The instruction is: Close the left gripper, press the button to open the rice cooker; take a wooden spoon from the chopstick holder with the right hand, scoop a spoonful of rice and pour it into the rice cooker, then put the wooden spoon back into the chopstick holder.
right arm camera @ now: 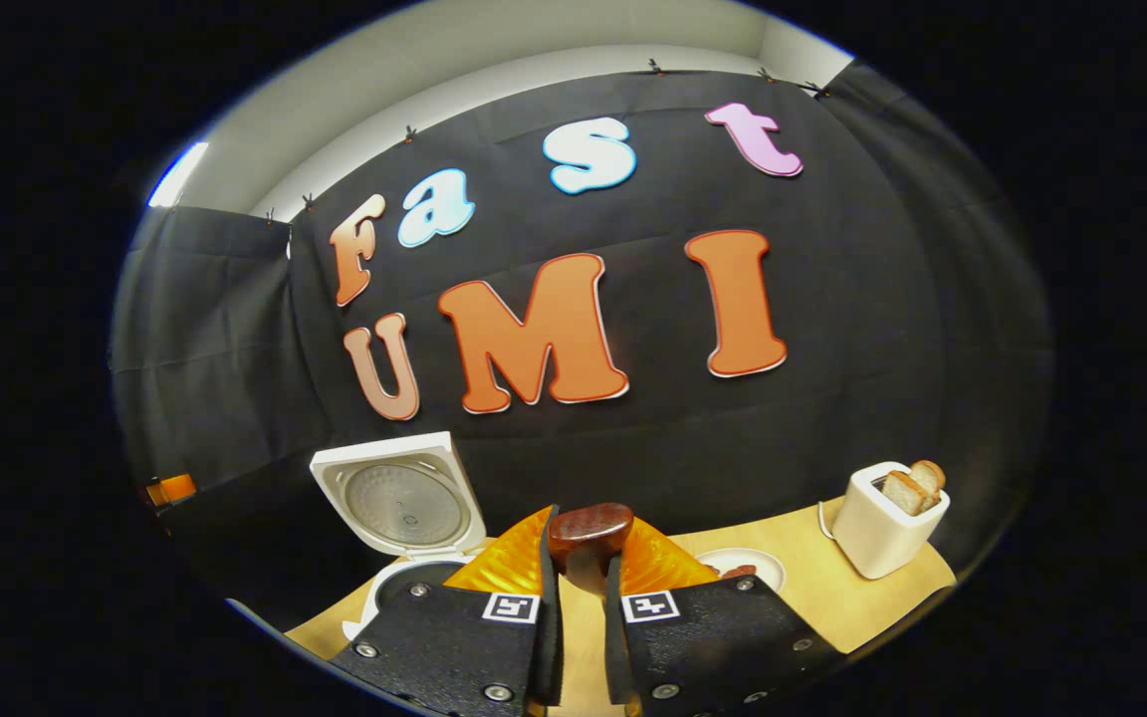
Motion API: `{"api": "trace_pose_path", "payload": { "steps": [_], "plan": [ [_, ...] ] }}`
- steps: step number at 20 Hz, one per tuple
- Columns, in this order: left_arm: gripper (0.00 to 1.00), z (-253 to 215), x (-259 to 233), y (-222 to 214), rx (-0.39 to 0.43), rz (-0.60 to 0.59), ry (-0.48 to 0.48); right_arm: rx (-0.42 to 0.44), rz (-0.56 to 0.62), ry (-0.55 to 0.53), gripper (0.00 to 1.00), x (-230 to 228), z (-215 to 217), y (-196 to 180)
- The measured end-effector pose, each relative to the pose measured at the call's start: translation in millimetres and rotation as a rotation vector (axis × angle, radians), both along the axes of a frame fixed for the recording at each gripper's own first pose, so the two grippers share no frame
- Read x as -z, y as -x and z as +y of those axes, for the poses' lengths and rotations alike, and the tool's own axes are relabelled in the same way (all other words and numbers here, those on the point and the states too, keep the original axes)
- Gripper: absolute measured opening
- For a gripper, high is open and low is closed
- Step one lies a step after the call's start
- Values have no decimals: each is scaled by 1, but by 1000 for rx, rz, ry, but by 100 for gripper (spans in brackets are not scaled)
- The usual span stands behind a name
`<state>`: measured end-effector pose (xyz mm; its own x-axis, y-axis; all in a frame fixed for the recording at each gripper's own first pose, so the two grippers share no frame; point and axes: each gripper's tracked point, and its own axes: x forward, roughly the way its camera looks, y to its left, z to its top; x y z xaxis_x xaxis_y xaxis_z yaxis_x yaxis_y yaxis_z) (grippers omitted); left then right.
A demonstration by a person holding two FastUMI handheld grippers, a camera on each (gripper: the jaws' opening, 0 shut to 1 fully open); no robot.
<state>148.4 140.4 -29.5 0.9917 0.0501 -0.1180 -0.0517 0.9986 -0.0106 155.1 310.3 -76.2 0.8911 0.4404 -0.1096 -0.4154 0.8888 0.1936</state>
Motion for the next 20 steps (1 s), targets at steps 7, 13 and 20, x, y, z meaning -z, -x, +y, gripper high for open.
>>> {"api": "trace_pose_path", "payload": {
  "steps": [7,13,20],
  "plan": [
    [99,-30,-8,15,-2,0,-19,93,105,-20,16,58,-84,9],
    [99,-41,-10,28,-12,7,-15,152,223,-25,16,130,-119,8],
    [99,-40,-14,42,-34,21,-48,197,379,-111,16,199,-131,-4]
  ]
}}
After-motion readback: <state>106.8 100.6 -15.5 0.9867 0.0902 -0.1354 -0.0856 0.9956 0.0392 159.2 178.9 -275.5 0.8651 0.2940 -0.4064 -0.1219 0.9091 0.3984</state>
